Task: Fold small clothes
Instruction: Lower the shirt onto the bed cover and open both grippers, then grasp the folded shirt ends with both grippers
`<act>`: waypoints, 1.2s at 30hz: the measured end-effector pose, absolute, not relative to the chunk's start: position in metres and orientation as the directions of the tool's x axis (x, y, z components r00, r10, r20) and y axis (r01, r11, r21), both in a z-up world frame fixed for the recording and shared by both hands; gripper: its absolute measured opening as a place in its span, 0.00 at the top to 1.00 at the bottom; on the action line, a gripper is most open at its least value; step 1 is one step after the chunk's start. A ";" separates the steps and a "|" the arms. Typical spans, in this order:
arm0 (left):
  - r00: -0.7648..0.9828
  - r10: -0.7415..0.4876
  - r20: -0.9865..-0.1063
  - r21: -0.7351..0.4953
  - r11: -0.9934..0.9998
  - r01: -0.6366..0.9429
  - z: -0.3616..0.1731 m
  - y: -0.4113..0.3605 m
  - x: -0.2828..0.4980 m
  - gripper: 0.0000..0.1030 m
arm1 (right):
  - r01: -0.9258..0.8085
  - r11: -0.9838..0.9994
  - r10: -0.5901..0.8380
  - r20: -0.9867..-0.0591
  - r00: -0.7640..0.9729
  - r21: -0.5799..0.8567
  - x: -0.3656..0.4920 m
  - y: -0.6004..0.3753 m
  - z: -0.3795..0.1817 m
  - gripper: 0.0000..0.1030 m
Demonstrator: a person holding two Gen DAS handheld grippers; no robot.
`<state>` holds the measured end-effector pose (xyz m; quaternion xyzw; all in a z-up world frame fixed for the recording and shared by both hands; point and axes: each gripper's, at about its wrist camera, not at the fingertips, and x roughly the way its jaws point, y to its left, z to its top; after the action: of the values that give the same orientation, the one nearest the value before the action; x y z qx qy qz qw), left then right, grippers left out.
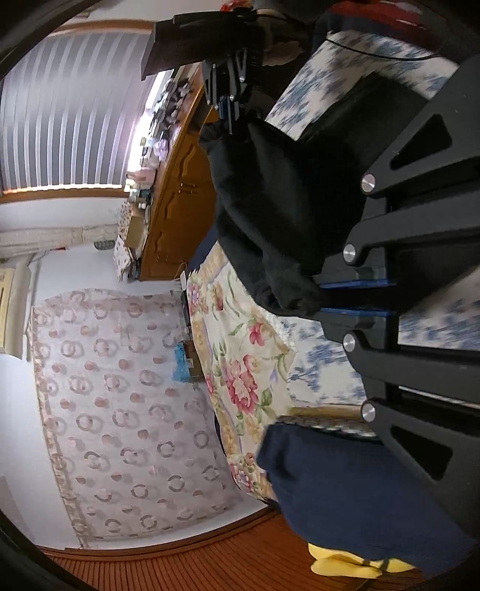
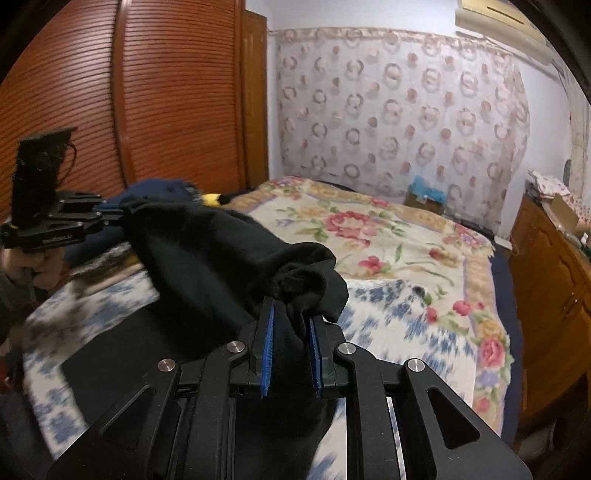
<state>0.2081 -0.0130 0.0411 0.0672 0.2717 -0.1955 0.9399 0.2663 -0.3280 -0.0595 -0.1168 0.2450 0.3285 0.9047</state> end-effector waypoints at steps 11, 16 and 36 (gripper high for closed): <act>0.700 -0.362 -0.615 -0.023 0.896 0.443 0.006 -0.017 0.107 0.94 | -0.673 0.740 0.553 -0.587 0.591 0.019 0.174 -0.337 -0.098 0.86; 0.675 -0.367 -0.640 -0.017 0.885 0.465 -0.002 -0.019 0.090 0.86 | -0.658 0.753 0.508 -0.644 0.572 0.010 0.156 -0.339 -0.112 0.83; 0.676 -0.323 -0.662 -0.036 0.915 0.402 -0.013 -0.018 0.165 0.44 | -0.568 0.823 0.444 -0.641 0.626 0.015 0.209 -0.336 -0.107 0.41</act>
<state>0.1650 -0.0177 -0.0132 0.0562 0.3503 -0.1984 0.9136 0.2085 -0.3362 -0.1070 -0.0948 0.3277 0.2823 0.8966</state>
